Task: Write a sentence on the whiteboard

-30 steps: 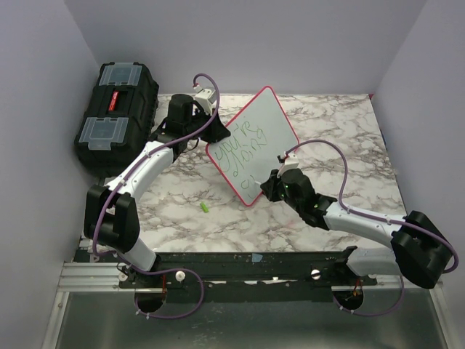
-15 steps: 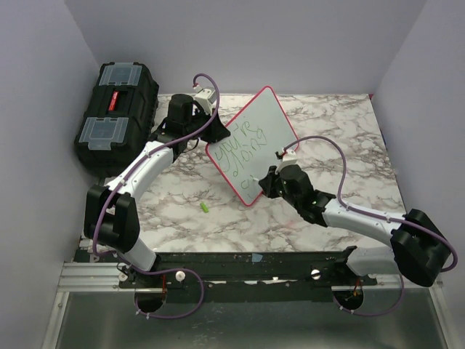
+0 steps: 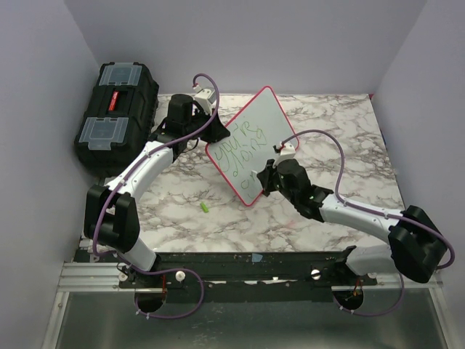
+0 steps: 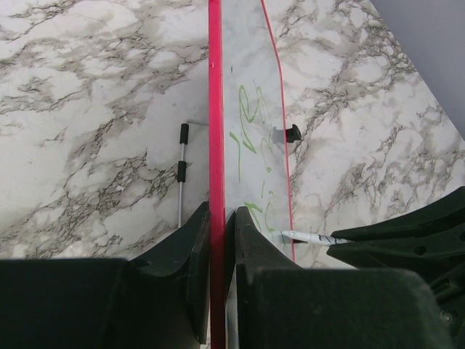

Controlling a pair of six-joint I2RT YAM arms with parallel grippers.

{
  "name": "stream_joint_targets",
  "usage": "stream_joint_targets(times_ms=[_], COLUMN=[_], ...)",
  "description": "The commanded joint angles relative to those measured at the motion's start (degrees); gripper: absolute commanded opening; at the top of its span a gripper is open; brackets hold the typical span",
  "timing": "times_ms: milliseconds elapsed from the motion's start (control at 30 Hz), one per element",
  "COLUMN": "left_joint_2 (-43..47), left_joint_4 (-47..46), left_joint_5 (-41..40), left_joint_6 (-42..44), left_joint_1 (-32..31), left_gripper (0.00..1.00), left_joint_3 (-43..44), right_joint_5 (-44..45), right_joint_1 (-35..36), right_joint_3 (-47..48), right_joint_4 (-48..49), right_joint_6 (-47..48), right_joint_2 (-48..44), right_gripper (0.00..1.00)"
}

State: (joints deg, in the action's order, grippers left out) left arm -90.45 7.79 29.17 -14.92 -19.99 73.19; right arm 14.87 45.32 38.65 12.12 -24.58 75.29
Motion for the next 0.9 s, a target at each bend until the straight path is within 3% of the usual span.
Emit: stream_joint_targets(times_ms=[0, 400, 867], left_joint_2=[-2.0, -2.3, -1.7], left_joint_4=[6.1, 5.8, 6.2], left_joint_5=[2.2, 2.3, 2.1], left_joint_6=[5.1, 4.9, 5.5], left_joint_1=[-1.6, -1.6, -1.6], left_gripper=[0.00, 0.00, 0.00], left_joint_3=[-2.7, -2.6, -3.2], right_joint_5=[2.7, 10.8, 6.7], right_joint_1=[0.2, 0.2, 0.2], right_joint_3=[2.3, -0.4, -3.4], right_joint_4=[-1.3, -2.1, -0.8], right_joint_6=[0.6, 0.0, -2.7], right_joint_2=[2.1, -8.0, -5.0], right_gripper=[0.01, 0.01, 0.01])
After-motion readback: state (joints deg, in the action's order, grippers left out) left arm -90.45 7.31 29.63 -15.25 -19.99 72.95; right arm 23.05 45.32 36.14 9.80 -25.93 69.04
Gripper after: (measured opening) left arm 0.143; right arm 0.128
